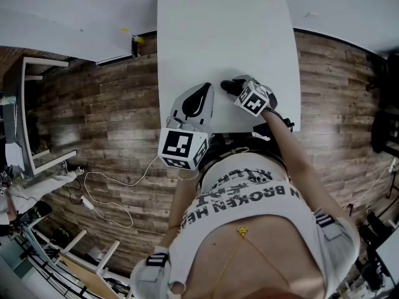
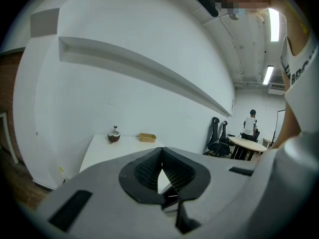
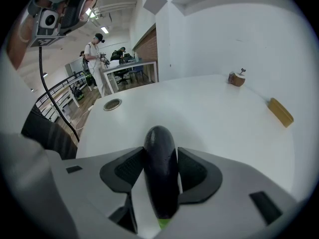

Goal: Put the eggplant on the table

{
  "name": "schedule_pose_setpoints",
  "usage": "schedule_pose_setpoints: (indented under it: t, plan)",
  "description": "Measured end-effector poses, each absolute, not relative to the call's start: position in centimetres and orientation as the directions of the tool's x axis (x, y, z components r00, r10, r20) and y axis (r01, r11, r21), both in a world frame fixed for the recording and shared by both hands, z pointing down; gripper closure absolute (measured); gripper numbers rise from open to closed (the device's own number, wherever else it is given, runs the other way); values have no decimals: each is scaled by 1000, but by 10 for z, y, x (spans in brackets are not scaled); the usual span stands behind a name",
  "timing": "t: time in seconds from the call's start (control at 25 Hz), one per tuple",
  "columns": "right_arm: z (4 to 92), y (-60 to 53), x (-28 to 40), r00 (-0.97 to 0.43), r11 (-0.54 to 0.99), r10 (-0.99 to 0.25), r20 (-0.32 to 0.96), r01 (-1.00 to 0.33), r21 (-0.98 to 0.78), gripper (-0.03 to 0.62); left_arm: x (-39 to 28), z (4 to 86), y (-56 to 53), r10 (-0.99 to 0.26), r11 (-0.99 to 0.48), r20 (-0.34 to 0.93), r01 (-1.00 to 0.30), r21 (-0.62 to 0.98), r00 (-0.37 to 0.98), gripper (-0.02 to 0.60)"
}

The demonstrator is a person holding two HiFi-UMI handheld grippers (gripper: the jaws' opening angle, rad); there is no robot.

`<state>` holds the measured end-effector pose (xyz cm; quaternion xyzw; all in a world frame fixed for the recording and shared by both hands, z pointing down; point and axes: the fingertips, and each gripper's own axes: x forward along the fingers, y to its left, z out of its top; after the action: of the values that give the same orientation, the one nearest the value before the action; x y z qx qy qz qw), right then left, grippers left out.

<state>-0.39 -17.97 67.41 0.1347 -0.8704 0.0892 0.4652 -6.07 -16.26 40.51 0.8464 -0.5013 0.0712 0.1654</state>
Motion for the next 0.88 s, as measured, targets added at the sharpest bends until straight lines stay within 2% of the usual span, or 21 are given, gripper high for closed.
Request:
schedule_pose_setpoints:
  t: [0.88]
  plan:
    - [673, -181, -3, -535, 947, -142, 833, -318, -43, 382, -59, 405, -163, -822, -444, 292, -871, 210, 489, 575]
